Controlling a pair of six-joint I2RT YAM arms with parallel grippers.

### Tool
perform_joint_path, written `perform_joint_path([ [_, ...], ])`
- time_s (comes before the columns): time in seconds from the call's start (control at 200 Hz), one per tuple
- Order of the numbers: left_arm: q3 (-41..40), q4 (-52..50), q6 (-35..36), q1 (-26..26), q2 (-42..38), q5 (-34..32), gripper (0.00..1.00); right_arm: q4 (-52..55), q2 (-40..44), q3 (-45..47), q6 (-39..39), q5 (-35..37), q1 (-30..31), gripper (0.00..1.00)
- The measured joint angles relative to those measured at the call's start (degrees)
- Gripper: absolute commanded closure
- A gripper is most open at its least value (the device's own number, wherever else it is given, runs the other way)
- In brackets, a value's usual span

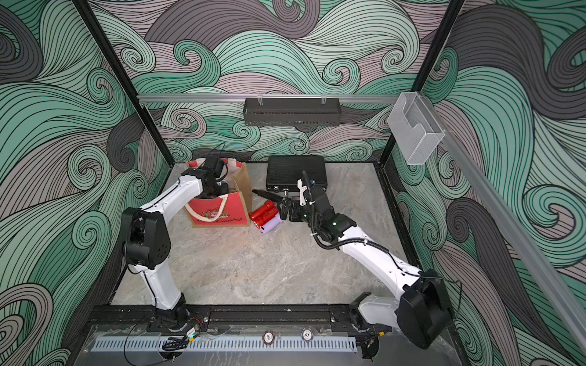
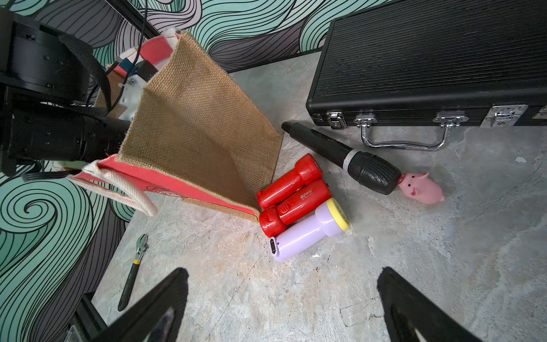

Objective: Put the flashlights into the tote bags
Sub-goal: Place the flashlight in the canvas bag.

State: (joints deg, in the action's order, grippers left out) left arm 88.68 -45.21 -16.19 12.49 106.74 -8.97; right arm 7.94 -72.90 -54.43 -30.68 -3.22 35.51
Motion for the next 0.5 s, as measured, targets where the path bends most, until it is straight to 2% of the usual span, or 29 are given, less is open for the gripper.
perform_joint_path([
  [0.1,-0.09,0.00,-0.35,-0.02,0.00,-0.04,0.68,0.02,-0.26,0.00,-0.87,0.66,0.24,0.00],
  [0.23,-0.11,0.04,-0.61,-0.02,-0.07,-0.11,0.58,0.02,-0.79,0.00,-1.53,1.51,0.57,0.01],
  [0.365,-0.11,0.22,-0.81,-0.07,-1.22,-1.16,0.41,0.11,-1.55,0.31,-2.05,2.36,0.94,0.01],
  [0.501,0.15,0.33,-0.37,-0.07,-4.33,-2.49,0.32,0.04,-2.25,1.42,-2.82,3.26,1.31,0.00],
])
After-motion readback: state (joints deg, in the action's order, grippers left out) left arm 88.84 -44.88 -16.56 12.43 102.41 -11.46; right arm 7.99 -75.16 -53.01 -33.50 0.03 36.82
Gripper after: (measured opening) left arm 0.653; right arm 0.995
